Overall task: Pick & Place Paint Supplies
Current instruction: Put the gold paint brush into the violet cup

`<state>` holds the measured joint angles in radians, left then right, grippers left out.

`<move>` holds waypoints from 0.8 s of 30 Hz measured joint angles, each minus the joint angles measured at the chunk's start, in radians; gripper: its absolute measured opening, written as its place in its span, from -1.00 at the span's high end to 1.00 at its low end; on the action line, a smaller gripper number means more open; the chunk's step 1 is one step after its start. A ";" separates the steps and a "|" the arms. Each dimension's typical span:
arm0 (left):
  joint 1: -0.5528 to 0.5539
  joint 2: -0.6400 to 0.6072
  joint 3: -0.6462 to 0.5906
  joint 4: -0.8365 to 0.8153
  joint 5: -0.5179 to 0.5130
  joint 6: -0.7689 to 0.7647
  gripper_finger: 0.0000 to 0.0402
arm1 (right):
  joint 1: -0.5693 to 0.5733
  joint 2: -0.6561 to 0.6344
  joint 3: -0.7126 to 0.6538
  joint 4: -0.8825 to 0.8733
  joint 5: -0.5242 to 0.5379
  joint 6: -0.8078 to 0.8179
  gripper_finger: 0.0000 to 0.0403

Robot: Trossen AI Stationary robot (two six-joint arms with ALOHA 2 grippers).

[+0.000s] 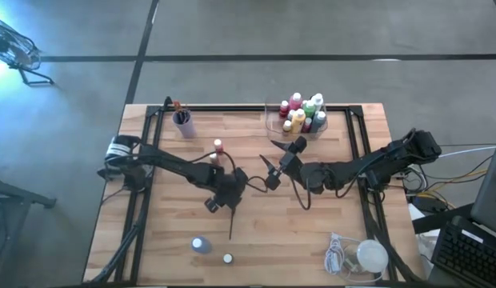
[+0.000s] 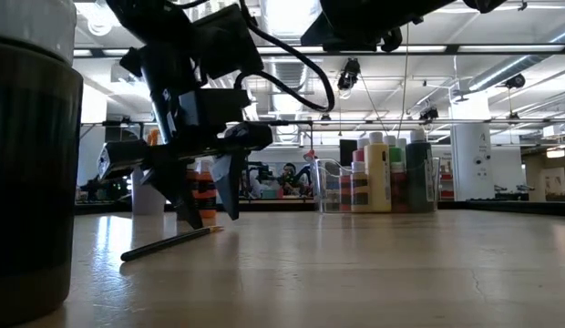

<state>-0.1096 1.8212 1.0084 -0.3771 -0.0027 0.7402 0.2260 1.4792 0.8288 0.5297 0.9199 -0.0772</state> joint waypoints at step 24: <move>0.016 0.045 0.000 -0.065 0.165 -0.088 0.33 | 0.000 0.000 0.000 -0.001 0.000 -0.002 -0.34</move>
<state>-0.0933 1.8660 1.0080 -0.4419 0.1623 0.6520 0.2260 1.4792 0.8288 0.5288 0.9196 -0.0788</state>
